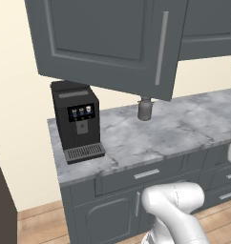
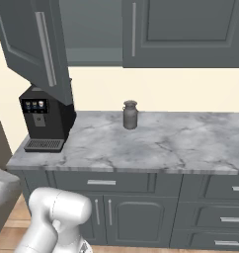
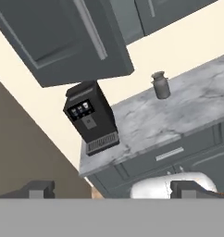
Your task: Close all open cabinet doors.
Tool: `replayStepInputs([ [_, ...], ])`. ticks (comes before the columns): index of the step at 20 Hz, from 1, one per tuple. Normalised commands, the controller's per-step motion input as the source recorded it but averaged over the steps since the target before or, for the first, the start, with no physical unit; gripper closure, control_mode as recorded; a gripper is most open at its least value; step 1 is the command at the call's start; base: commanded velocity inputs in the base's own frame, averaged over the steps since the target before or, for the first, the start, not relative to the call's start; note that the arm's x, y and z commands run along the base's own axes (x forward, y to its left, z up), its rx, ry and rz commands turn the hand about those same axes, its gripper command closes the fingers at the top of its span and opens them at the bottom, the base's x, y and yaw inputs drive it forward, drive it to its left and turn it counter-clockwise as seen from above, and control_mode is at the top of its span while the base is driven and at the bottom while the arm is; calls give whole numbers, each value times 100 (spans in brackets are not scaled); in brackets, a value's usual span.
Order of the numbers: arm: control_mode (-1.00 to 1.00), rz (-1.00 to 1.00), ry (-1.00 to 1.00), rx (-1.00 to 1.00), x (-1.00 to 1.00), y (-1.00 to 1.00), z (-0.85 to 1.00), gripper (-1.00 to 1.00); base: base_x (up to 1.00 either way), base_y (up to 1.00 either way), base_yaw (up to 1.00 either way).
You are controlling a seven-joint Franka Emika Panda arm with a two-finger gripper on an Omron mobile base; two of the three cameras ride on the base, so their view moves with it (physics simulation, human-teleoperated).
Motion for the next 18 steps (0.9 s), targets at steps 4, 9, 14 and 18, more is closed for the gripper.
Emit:
replayStepInputs([
  [4,-100,-4,4,-24,33,99,42,-100,0,0,0],
  [9,-100,-9,1,-28,26,96,40,-100,0,0,0],
  [14,-100,-9,-9,-26,59,56,12,-100,0,0,0],
  [18,-100,-7,-33,-13,62,8,0,-100,0,0,0],
])
